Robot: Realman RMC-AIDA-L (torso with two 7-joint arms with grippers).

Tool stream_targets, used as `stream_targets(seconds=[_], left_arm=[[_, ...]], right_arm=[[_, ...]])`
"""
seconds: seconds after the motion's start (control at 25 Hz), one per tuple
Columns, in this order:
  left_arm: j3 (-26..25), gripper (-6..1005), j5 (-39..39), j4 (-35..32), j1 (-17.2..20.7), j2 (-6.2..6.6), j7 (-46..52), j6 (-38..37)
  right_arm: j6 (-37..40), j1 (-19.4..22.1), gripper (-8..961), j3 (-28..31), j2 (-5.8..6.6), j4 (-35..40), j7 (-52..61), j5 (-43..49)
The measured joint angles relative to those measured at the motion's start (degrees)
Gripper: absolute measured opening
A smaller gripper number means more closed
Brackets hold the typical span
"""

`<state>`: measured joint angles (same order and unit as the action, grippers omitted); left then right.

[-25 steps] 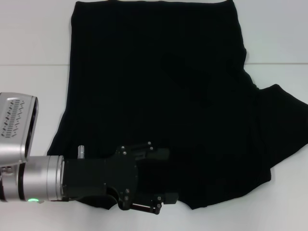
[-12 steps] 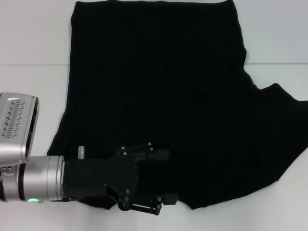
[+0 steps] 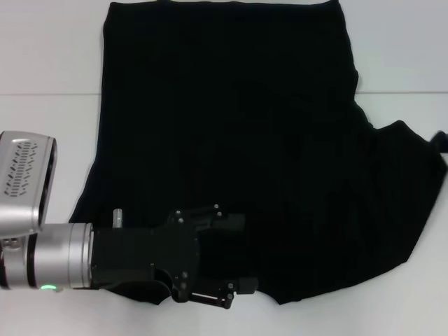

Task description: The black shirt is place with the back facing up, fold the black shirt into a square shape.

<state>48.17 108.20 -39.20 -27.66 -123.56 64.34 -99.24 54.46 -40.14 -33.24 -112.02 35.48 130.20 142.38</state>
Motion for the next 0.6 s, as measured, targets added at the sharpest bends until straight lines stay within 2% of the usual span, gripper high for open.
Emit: stream_targets(seconds=[0.08,0.2,0.36,0.48,0.6], left_arm=[[0.0,932,0.0,-0.1,0.0,0.05,0.0,0.0],[0.0,932,0.0,-0.2,0.0,0.09,0.0,0.0],[0.0,932,0.0,-0.3,0.0,0.13,0.5,0.0],[0.0,933,0.0,-0.4,-0.1,0.14,0.7,0.0],[0.0,933,0.0,-0.4,-0.1,0.15,0.8,0.0]], right_arm=[[1.6,-1.6,-1,-0.1,-0.46,-0.3,-1.5,-1.2],[4.7,-4.7,0,-1.2,-1.97,-0.7,-4.1,-1.8],[7.3,-7.9,28,-8.0,-3.7,-1.9,-3.7,-1.7],[6.7,-9.0,49,-11.6,-4.52,-2.2,-1.5,-1.7],[4.9,-9.8,69,-13.2,-4.76,-2.2,1.2,-1.7]])
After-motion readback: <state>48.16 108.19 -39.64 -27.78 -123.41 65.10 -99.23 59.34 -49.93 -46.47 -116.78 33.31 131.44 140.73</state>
